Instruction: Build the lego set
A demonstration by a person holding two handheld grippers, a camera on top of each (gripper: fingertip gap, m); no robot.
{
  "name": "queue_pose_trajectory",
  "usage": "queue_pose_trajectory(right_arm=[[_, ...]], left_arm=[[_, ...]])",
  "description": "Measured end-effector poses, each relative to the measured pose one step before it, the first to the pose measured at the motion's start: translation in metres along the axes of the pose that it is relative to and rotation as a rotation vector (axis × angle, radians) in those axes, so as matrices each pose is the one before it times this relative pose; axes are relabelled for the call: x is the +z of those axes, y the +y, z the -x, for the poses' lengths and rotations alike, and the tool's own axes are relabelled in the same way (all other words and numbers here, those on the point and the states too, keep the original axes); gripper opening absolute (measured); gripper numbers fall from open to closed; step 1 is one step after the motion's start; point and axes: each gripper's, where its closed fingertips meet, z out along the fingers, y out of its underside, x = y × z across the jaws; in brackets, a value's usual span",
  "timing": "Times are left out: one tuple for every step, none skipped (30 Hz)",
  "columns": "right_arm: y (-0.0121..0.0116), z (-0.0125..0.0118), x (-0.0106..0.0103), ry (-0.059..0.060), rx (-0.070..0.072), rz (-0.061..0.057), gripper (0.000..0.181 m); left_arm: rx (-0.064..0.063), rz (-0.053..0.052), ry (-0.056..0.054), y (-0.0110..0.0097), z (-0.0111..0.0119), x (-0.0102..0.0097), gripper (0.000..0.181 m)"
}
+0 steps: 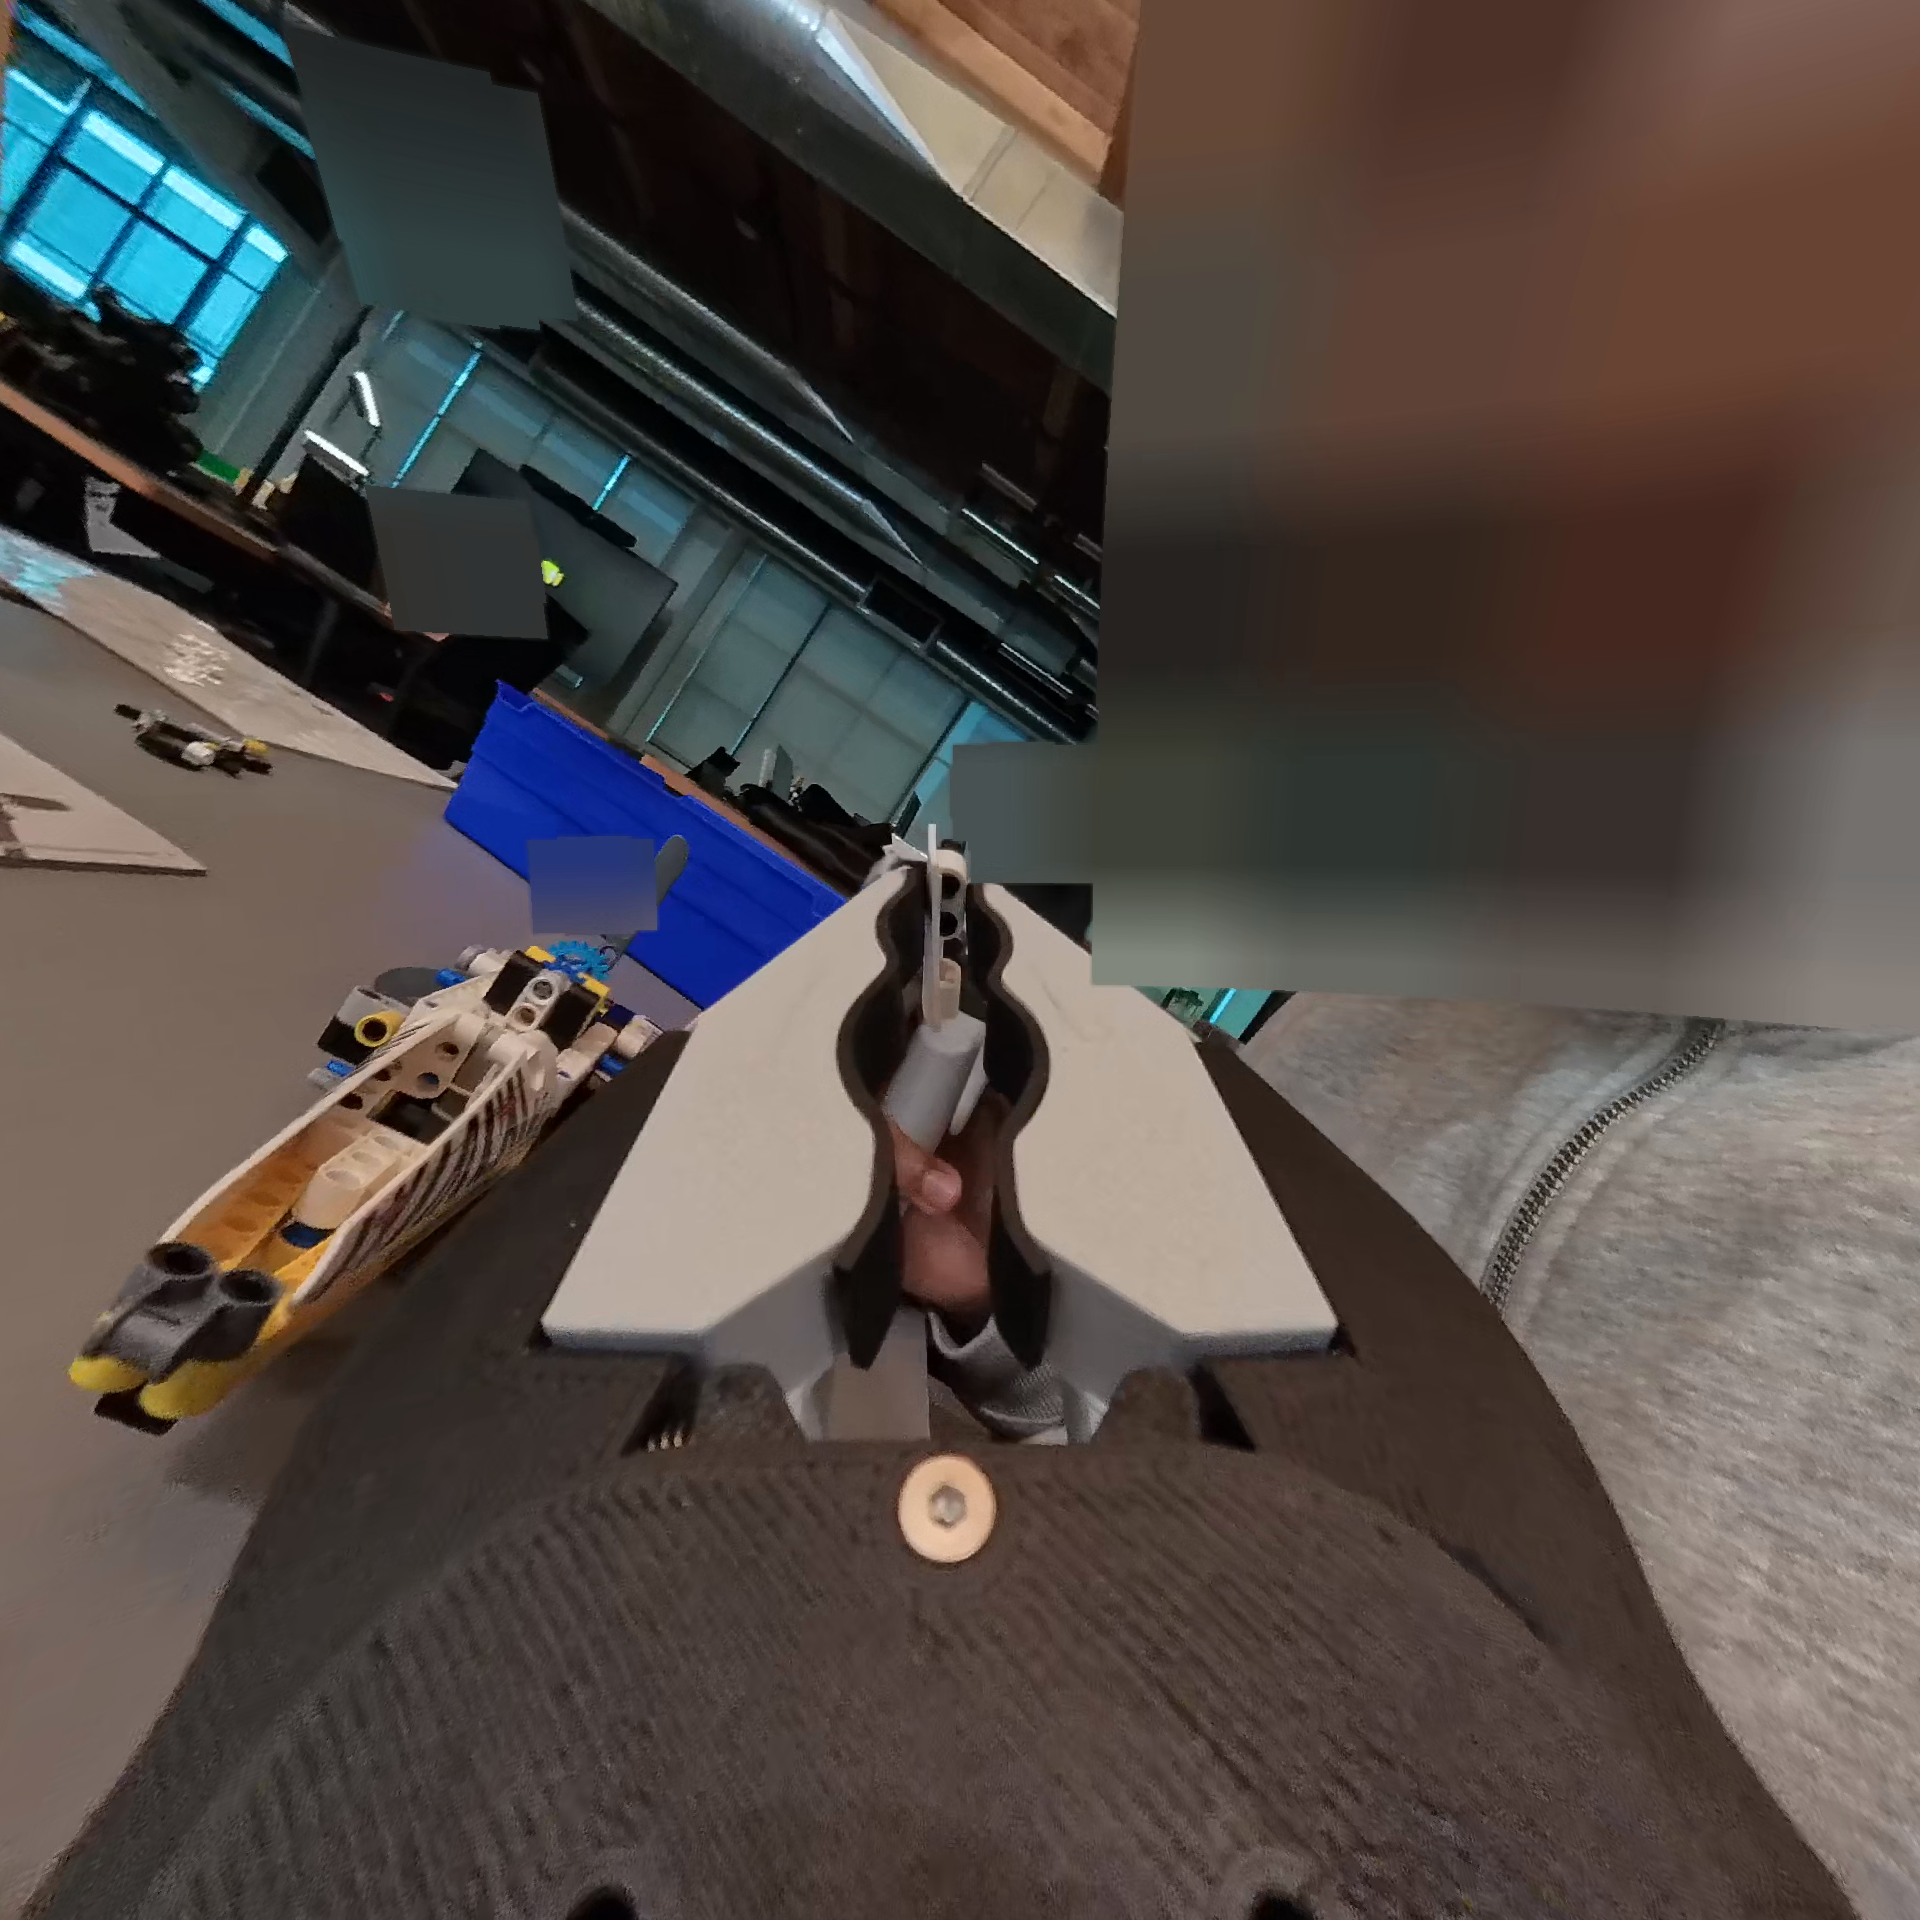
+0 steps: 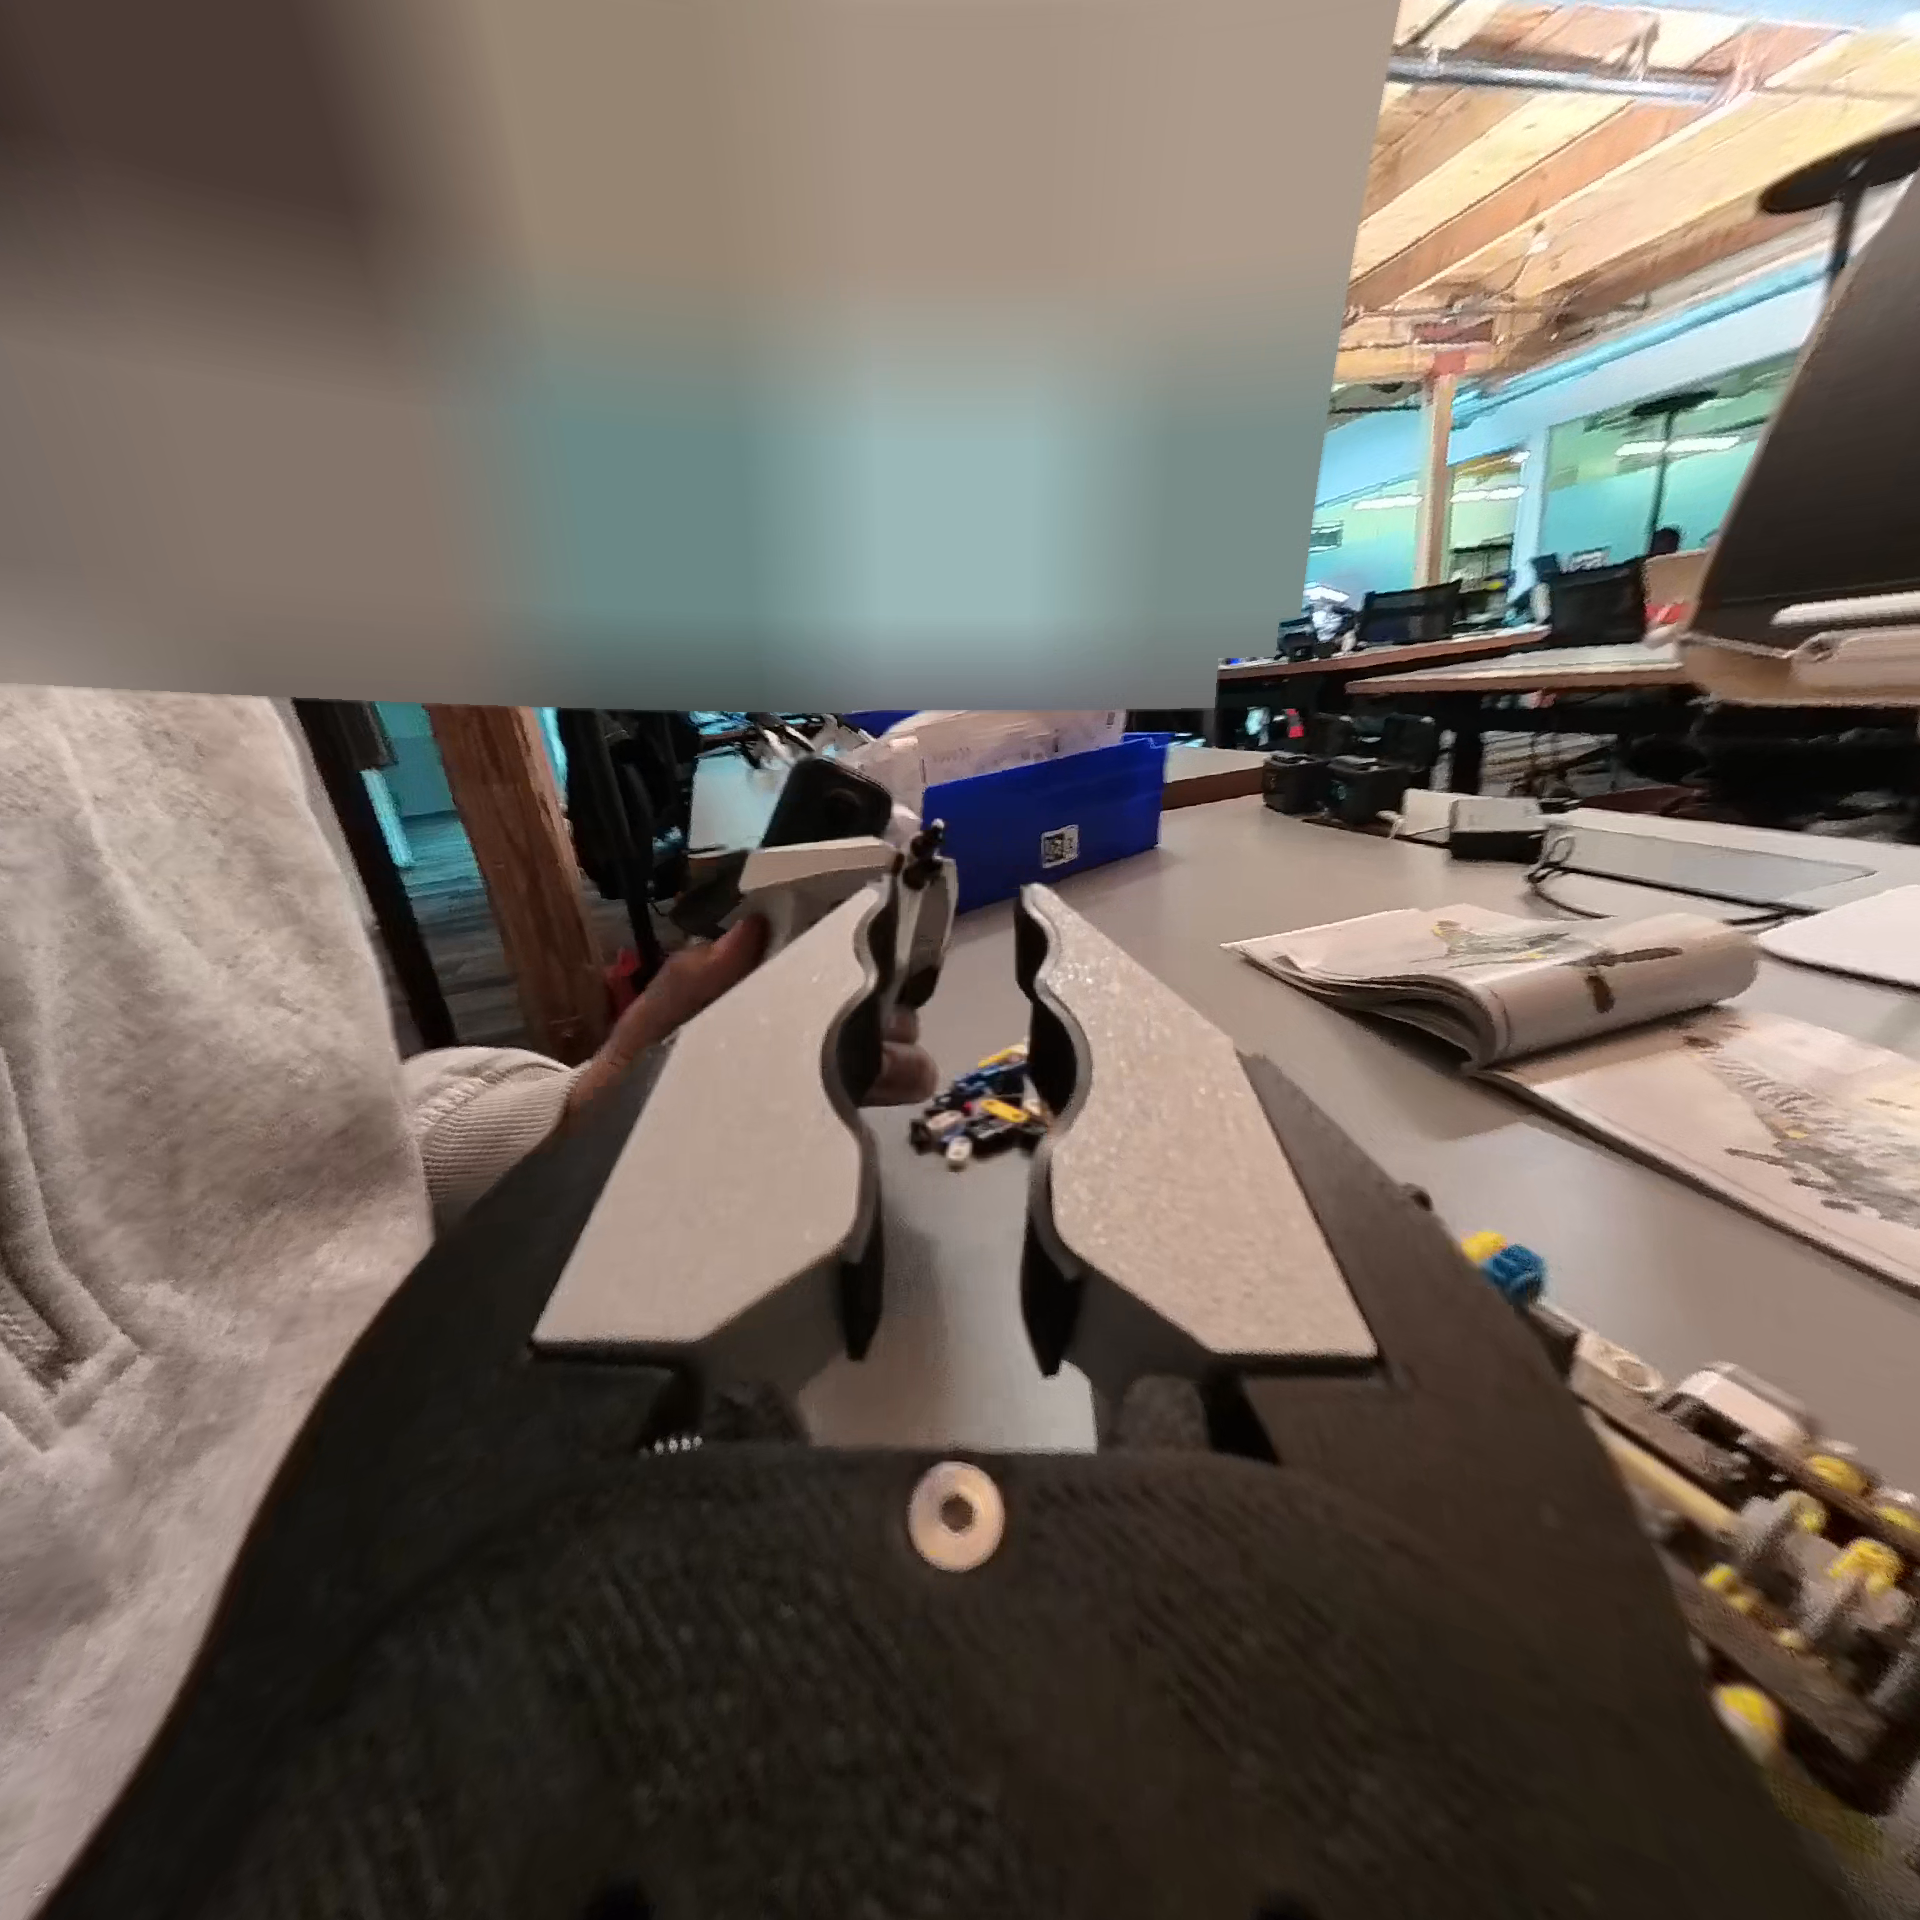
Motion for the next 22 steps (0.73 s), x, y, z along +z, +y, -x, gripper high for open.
queue_pose_trajectory(right_arm=[[-0.00188, 0.00124, 0.00049, -0.0178, 0.0449, -0.0048, 0.023], [-0.00070, 0.00188, 0.00143, -0.0223, 0.0450, 0.0063, 0.027], [0.00199, 0.00203, 0.00237, -0.0218, 0.0367, 0.0243, 0.031], [0.00492, 0.00176, 0.00305, -0.0172, 0.0239, 0.0402, 0.034], [0.00677, 0.00196, 0.00337, -0.0158, 0.0111, 0.0469, 0.038], [0.00742, 0.00204, 0.00352, -0.0144, 0.0018, 0.0442, 0.041], [0.00727, 0.00206, 0.00344, -0.0146, -0.0011, 0.0383, 0.044], [0.00597, 0.00251, 0.00307, -0.0191, 0.0021, 0.0290, 0.046], [0.00337, 0.00272, 0.00258, -0.0202, 0.0125, 0.0156, 0.047], [0.00101, 0.00359, 0.00183, -0.0269, 0.0178, 0.0051, 0.046], [0.00026, 0.00276, 0.00135, -0.0230, 0.0173, -0.0016, 0.046], [0.00022, 0.00151, 0.00083, -0.0162, 0.0194, -0.0020, 0.045], [0.00005, 0.00089, 0.00052, -0.0134, 0.0207, -0.0027, 0.045], [-0.00009, 0.00053, 0.00037, -0.0114, 0.0212, -0.0038, 0.046], [-0.00034, 0.00031, 0.00026, -0.0102, 0.0203, -0.0059, 0.046], [-0.00042, 0.00023, 0.00028, -0.0096, 0.0199, -0.0070, 0.046], [-0.00013, 0.00019, 0.00040, -0.0097, 0.0197, -0.0047, 0.045], [0.00014, 0.00036, 0.00050, -0.0104, 0.0193, -0.0023, 0.044], [0.00028, 0.00079, 0.00058, -0.0128, 0.0178, -0.0017, 0.043], [0.00015, 0.00103, 0.00048, -0.0139, 0.0158, -0.0031, 0.042], [-0.00026, 0.00083, 0.00021, -0.0128, 0.0149, -0.0055, 0.040], [-0.00058, 0.00076, 0.00004, -0.0120, 0.0141, -0.0084, 0.039]], left_arm=[[0.0140, 0.0086, 0.0077, 0.00159, -0.00255, 0.00079, 0.004], [0.0129, 0.0100, 0.0052, 0.00183, -0.00195, 0.00102, 0.004], [0.0110, 0.0102, 0.0061, 0.00176, -0.00199, 0.00097, 0.004], [0.0082, 0.0092, 0.0055, 0.00159, -0.00150, 0.00087, 0.004], [0.0054, 0.0064, 0.0052, 0.00112, -0.00134, 0.00066, 0.004], [0.0034, 0.0030, 0.0044, 0.00048, -0.00103, 0.00031, 0.005], [0.0018, -0.0007, 0.0023, -0.00010, -0.00043, 0.00002, 0.005], [0.0002, -0.0039, 0.0010, -0.00065, -0.00026, -0.00031, 0.004], [-0.0013, -0.0051, 0.0012, -0.00075, -0.00009, -0.00046, 0.004], [-0.0022, -0.0052, 0.0021, -0.00086, -0.00024, -0.00055, 0.004], [-0.0018, -0.0042, 0.0025, -0.00074, -0.00026, -0.00039, 0.004], [-0.0015, -0.0028, 0.0012, -0.00032, -0.00013, -0.00021, 0.004], [-0.0012, -0.0011, 0.0006, -0.00009, -0.00001, -0.00011, 0.004], [-0.0008, 0.0002, 0.0026, 0.00007, -0.00038, 0.00007, 0.004], [-0.0013, 0.0009, 0.0029, 0.00013, -0.00036, 0.00011, 0.004], [-0.0020, 0.0017, 0.0020, 0.00036, -0.00020, 0.00009, 0.004], [-0.0027, 0.0019, 0.0024, 0.00033, -0.00008, 0.00024, 0.004], [-0.0035, 0.0014, 0.0024, 0.00014, -0.00012, 0.00009, 0.004], [-0.0038, 0.0008, 0.0026, 0.00020, -0.00006, 0.00004, 0.004], [-0.0040, -0.0001, 0.0024, -0.00003, 0.00000, 0.00001, 0.005], [-0.0041, -0.0006, 0.0024, -0.00003, -0.00008, 0.00005, 0.005], [-0.0047, 0.0000, 0.0024, 0.00000, 0.00008, -0.00005, 0.005]])
